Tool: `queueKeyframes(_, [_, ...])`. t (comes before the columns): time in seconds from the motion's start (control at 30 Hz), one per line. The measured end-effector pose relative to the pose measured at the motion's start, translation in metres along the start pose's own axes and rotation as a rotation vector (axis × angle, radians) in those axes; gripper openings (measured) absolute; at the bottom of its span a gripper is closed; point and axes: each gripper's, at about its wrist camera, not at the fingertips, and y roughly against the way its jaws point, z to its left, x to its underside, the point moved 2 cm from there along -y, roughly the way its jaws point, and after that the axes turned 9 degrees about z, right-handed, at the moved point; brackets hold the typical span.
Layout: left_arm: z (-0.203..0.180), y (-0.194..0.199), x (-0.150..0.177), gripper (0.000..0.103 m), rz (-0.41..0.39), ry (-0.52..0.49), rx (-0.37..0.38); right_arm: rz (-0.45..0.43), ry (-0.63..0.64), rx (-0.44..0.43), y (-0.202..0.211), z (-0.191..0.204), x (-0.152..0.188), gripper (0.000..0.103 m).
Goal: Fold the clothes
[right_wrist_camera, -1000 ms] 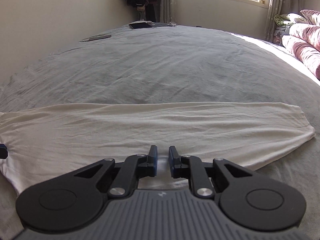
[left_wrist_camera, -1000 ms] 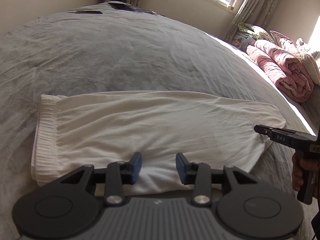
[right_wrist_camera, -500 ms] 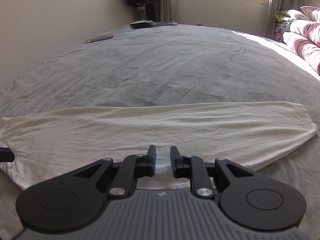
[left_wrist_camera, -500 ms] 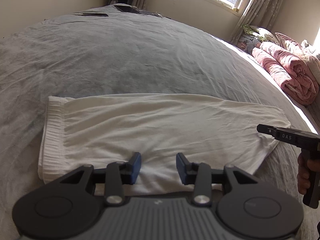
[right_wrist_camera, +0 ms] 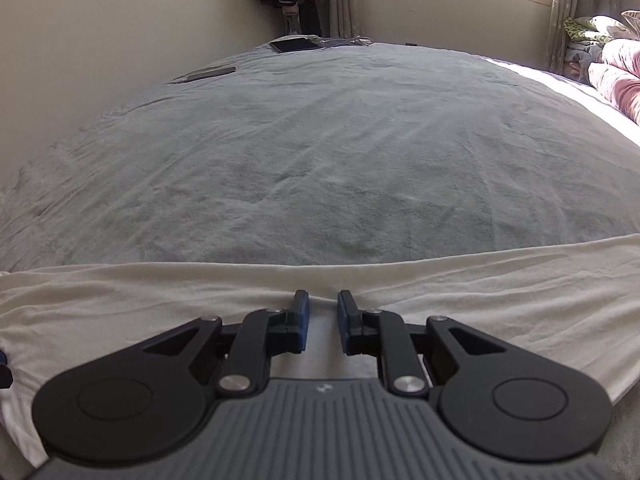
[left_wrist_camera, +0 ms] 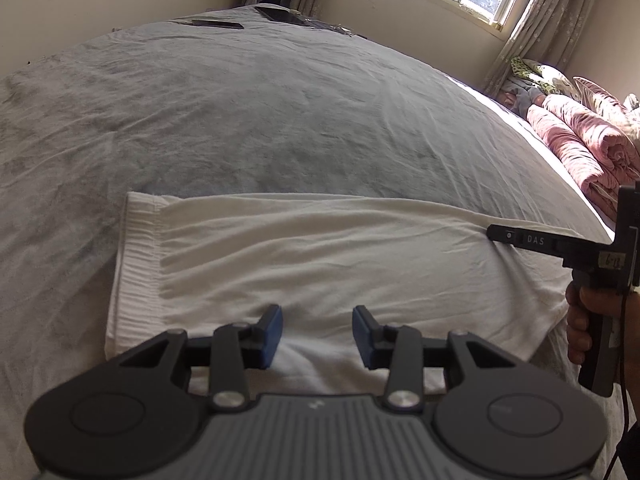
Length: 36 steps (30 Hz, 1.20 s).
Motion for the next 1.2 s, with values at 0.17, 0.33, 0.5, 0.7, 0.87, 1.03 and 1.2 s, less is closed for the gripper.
queueKeyframes(0.17, [-0.01, -0.004, -0.001, 0.04, 0.0, -0.026, -0.03, -0.019, -0.018, 0.062, 0.0, -0.054, -0.001, 0.017])
queueKeyframes(0.33, [-0.024, -0.011, -0.004, 0.04, -0.008, -0.072, -0.054, -0.039, -0.08, 0.129, 0.006, -0.118, -0.003, 0.024])
queueKeyframes(0.5, [-0.031, -0.015, -0.004, 0.041, -0.018, -0.098, -0.066, -0.051, -0.137, 0.187, 0.008, -0.18, -0.003, 0.024])
queueKeyframes(0.7, [-0.04, -0.019, -0.005, 0.041, -0.025, -0.116, -0.081, -0.059, -0.178, 0.26, 0.006, -0.235, -0.005, 0.024])
queueKeyframes(0.87, [-0.042, -0.02, -0.006, 0.041, -0.029, -0.114, -0.079, -0.05, -0.19, 0.346, 0.004, -0.267, -0.004, 0.029])
queueKeyframes(1.03, [-0.043, -0.02, -0.006, 0.041, -0.031, -0.113, -0.081, -0.061, -0.258, 0.383, 0.019, -0.289, 0.005, 0.046])
queueKeyframes(1.2, [-0.04, -0.016, -0.007, 0.041, -0.043, -0.085, -0.073, -0.128, -0.327, 0.325, 0.048, -0.285, 0.019, 0.046])
